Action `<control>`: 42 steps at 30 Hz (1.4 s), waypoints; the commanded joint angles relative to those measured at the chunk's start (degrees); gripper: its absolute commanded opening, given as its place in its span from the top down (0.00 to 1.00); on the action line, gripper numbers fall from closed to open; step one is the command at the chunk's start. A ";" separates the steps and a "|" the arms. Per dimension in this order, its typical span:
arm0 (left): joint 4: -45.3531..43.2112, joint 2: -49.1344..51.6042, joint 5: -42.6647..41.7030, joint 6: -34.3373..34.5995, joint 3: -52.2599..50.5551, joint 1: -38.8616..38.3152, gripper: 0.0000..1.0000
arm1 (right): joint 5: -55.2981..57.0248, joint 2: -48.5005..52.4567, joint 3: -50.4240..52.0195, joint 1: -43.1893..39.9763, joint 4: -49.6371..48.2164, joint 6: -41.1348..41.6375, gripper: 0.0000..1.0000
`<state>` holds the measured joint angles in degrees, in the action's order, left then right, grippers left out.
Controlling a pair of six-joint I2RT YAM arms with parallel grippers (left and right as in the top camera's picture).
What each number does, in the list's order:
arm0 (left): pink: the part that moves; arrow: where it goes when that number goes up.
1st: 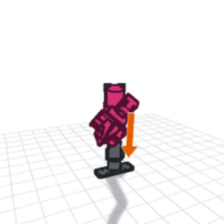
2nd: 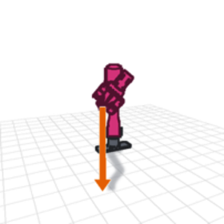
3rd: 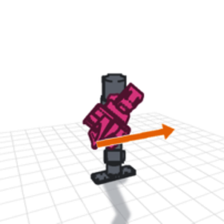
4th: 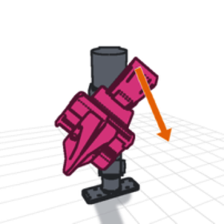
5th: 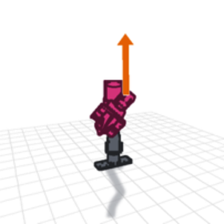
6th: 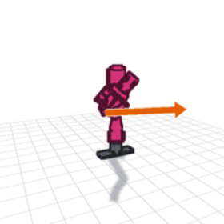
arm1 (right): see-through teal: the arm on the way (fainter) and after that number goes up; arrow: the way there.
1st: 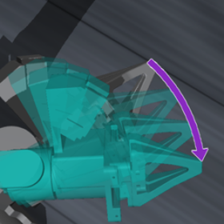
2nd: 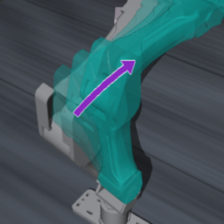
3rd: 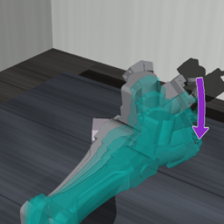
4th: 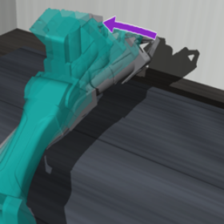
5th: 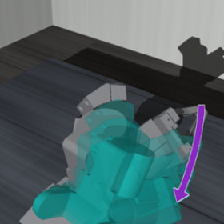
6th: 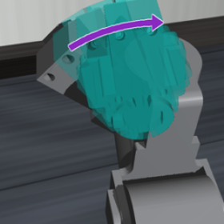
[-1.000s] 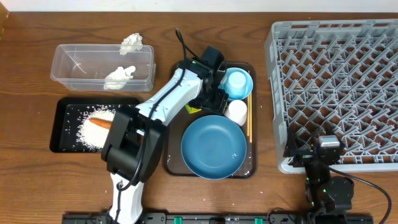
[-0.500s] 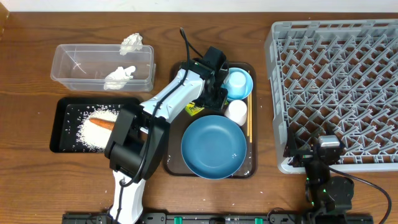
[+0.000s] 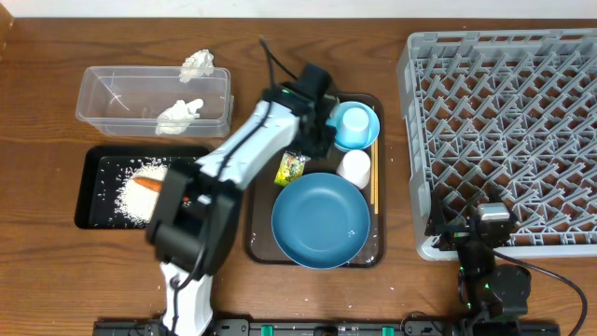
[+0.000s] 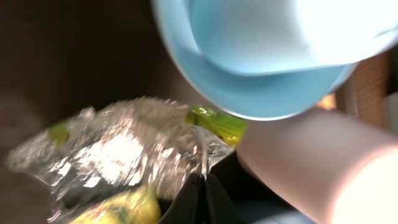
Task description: Sort waste into correct bins and load items into the dishwasher rack
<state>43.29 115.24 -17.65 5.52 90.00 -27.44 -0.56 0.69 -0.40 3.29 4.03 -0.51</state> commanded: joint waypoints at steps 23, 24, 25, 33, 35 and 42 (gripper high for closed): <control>-11.87 -13.33 -0.39 9.77 0.11 28.74 0.58 | 0.17 -0.15 0.11 -1.07 0.26 -0.61 0.01; -11.85 -13.33 -2.64 9.38 0.11 28.35 0.56 | 0.17 -0.13 0.11 -1.07 0.26 -0.59 0.01; -11.85 -13.33 -4.87 9.09 0.11 27.87 0.51 | 0.17 -0.13 0.11 -1.07 0.26 -0.59 0.01; -8.74 -11.85 -4.59 10.93 0.11 17.94 0.38 | 0.17 -0.13 0.11 -1.07 0.26 -0.61 0.01; -8.44 -10.47 -1.22 12.74 0.11 14.93 0.38 | 0.17 -0.13 0.11 -1.07 0.26 -0.59 0.01; -10.84 -2.78 10.10 21.29 0.11 7.37 0.38 | 0.17 -0.13 0.11 -1.07 0.26 -0.59 0.01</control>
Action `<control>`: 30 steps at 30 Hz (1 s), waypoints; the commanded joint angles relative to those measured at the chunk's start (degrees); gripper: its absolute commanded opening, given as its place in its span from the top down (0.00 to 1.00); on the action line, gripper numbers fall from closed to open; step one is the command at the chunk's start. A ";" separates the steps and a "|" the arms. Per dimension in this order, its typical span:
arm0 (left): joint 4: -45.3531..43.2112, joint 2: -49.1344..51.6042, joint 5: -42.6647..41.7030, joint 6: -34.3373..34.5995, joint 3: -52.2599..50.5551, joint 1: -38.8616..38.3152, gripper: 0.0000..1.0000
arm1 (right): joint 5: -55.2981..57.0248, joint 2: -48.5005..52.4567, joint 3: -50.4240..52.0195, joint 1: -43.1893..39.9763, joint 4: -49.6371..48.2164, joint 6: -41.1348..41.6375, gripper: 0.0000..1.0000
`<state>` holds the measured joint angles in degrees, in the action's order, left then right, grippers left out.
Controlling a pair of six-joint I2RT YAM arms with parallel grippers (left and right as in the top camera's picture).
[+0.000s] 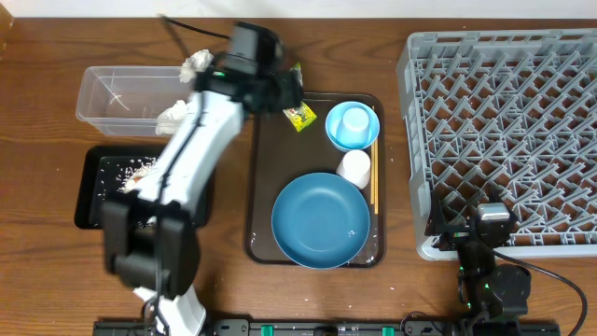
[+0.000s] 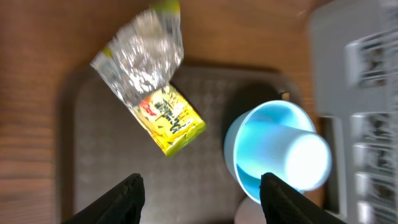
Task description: Sort waste into correct bins and load items into the dishwasher rack
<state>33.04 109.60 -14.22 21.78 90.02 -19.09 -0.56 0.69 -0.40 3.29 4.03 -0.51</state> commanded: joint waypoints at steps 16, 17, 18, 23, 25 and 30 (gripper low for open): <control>-8.87 14.71 19.04 12.61 0.09 -2.21 0.38 | 0.17 -0.13 0.11 -1.07 0.26 -0.59 0.01; -9.44 14.71 19.02 12.61 0.09 -2.21 0.38 | 0.17 -0.13 0.11 -1.07 0.26 -0.59 0.01; -9.99 14.71 18.99 12.61 0.09 -2.21 0.38 | 0.17 -0.13 0.11 -1.07 0.26 -0.59 0.01; -11.63 14.71 18.97 12.90 0.09 -2.21 0.38 | 0.17 -0.15 0.11 -1.07 0.26 -0.59 0.01; -11.47 14.71 18.99 13.03 0.09 -2.21 0.38 | 0.17 -0.13 0.11 -1.07 0.26 -0.61 0.01; -11.23 14.71 18.99 13.05 0.09 -2.21 0.39 | 0.17 -0.13 0.11 -1.07 0.26 -0.61 0.01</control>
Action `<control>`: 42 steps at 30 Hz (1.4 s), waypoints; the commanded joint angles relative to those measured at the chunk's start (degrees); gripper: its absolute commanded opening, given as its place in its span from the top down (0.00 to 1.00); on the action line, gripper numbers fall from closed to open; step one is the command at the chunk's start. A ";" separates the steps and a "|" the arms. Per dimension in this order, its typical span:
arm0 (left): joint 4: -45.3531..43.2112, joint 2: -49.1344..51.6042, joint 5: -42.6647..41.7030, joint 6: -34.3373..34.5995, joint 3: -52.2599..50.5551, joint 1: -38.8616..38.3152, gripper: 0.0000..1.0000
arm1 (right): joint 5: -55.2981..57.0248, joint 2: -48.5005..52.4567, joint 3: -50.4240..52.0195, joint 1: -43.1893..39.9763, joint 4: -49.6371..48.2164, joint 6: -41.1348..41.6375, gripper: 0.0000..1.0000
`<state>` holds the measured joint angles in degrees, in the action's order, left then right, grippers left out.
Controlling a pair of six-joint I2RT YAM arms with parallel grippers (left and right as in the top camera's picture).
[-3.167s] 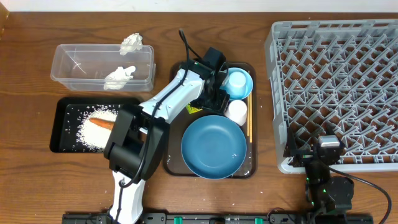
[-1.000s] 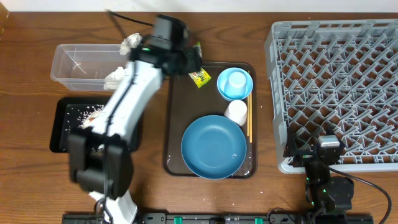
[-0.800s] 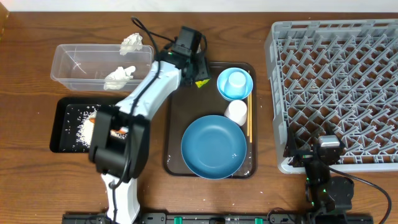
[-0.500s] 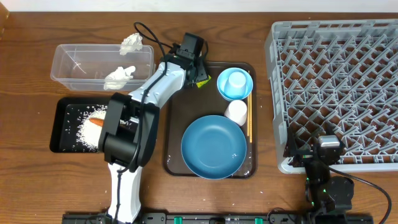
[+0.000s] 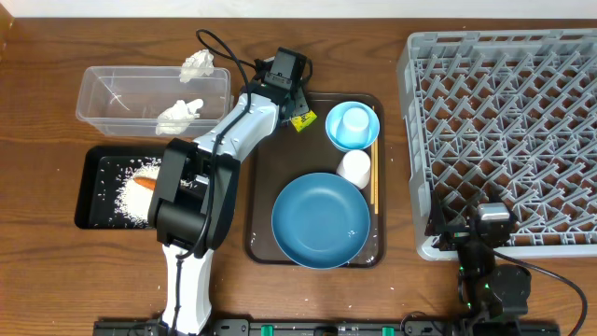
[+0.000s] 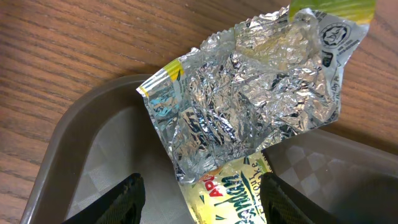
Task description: Sort waste into correct bins and load items into the dishwasher rack
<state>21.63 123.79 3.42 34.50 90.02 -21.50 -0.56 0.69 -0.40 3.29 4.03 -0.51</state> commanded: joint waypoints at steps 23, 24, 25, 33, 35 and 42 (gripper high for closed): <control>0.15 0.66 0.22 0.31 -1.20 -0.52 0.39 | 0.17 -0.13 0.11 -1.07 0.26 -0.59 0.01; 0.15 0.66 0.22 0.31 -1.22 -0.52 0.39 | 0.17 -0.13 0.11 -1.07 0.26 -0.59 0.01; 0.15 0.66 0.20 0.31 -1.31 -0.52 0.39 | 0.17 -0.13 0.11 -1.07 0.26 -0.59 0.01; 0.55 0.68 0.07 0.31 -1.84 -0.98 0.39 | 0.17 -0.13 0.11 -1.07 0.26 -0.59 0.01; 0.83 0.68 0.02 0.33 -1.86 -1.14 0.39 | 0.17 -0.13 0.11 -1.07 0.26 -0.59 0.01; 0.81 0.68 0.07 0.31 -1.97 -1.64 0.47 | 0.17 -0.13 0.11 -1.07 0.26 -0.59 0.01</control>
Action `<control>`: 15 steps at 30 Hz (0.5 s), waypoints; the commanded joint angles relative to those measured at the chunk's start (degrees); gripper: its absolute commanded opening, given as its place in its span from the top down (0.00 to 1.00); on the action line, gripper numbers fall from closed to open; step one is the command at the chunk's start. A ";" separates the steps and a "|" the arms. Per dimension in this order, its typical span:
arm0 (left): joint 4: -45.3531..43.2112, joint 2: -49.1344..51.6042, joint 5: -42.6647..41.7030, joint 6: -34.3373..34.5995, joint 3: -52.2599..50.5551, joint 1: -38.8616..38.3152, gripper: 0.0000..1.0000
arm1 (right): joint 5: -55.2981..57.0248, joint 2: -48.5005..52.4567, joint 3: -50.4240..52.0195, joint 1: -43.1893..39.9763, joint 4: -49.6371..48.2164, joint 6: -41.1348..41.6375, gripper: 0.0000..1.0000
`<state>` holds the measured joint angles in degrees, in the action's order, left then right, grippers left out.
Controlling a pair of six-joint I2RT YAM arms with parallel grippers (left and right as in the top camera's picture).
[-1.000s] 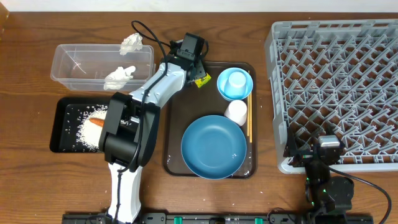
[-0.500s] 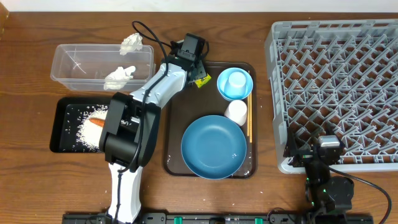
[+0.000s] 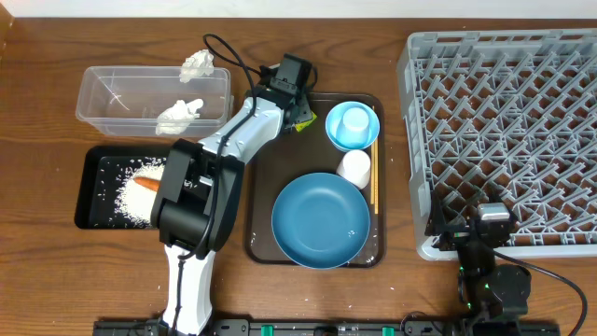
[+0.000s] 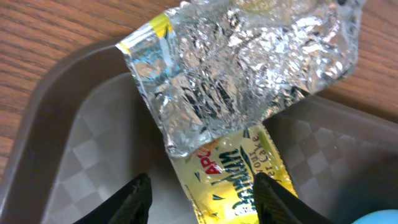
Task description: Sort waste into correct bins and load items into the dishwasher rack
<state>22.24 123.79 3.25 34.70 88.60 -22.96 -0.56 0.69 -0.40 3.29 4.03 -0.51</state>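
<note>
A crumpled wrapper (image 4: 236,106), silver foil with a yellow printed end, lies across the back left rim of the brown tray (image 4: 56,143), half on the wood. My left gripper (image 4: 205,199) is open just above it, with one black finger (image 4: 138,196) on each side of the yellow end. In the overhead view the left gripper (image 3: 295,89) hangs at the tray's back left corner and hides most of the wrapper (image 3: 304,119). My right gripper (image 3: 485,222) rests by the front edge of the grey dishwasher rack (image 3: 504,112); its jaws cannot be made out.
On the tray (image 3: 256,233) sit a blue bowl (image 3: 353,126) holding a white cup, a second white cup (image 3: 354,168), a blue plate (image 3: 320,222) and chopsticks (image 3: 374,182). A clear bin (image 3: 121,98) with crumpled tissue and a black tray (image 3: 103,187) of food scraps stand left.
My left gripper, still open, has come a little closer to the wrapper and shifted toward its yellow end. The wrapper lies where it was, across the tray rim.
First my left gripper was shut on the wrapper in the tray, beside the blue bowl. Then it was open and high, with the wrapper lying across the tray's back left rim. After that it was open low over the wrapper, and now lower still.
</note>
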 commanded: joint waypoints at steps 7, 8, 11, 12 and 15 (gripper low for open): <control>0.13 0.68 0.24 0.13 -1.36 -0.15 0.52 | 0.17 -0.13 0.11 -1.07 0.26 -0.59 0.01; 0.09 0.68 0.24 0.13 -1.64 -0.15 0.52 | 0.17 -0.13 0.11 -1.07 0.26 -0.59 0.01; -0.31 0.68 0.24 0.11 -2.25 -0.15 0.52 | 0.17 -0.13 0.11 -1.07 0.26 -0.59 0.01; -0.31 0.70 0.24 0.11 -2.25 -0.17 0.52 | 0.17 -0.13 0.11 -1.07 0.26 -0.59 0.01; -0.57 0.70 0.24 0.11 -2.25 -0.22 0.57 | 0.17 -0.13 0.11 -1.07 0.26 -0.59 0.01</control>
<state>21.96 123.79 3.14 34.83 86.59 -23.09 -0.56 0.69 -0.40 3.29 4.05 -0.51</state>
